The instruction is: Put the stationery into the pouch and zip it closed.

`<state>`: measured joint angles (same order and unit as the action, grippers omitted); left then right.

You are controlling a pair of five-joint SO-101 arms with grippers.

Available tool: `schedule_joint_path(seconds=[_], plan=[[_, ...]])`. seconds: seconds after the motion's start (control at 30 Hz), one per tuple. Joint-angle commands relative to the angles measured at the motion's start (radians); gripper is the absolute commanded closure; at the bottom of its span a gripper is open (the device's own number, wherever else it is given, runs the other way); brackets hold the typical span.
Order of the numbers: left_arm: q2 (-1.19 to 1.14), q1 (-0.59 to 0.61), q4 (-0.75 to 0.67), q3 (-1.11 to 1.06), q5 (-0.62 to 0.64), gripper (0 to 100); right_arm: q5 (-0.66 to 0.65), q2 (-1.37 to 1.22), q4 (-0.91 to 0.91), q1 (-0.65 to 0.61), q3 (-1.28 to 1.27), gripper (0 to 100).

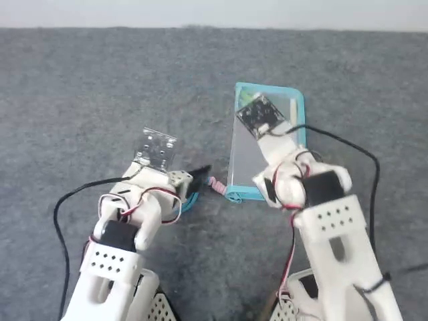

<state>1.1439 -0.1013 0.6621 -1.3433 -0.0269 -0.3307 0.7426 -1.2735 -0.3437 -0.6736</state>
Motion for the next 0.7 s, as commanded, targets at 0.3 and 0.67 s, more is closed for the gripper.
schedule_joint_path(seconds=[0.3,0.67], plan=[[0.066,0.287,-0.109,0.048,-0.002,73,0.011,0.305,0.148,0.045,-0.356,95.0],[0.339,0.325,-0.180,-0.245,-0.009,73,0.011,0.618,0.157,0.278,-0.666,95.0]])
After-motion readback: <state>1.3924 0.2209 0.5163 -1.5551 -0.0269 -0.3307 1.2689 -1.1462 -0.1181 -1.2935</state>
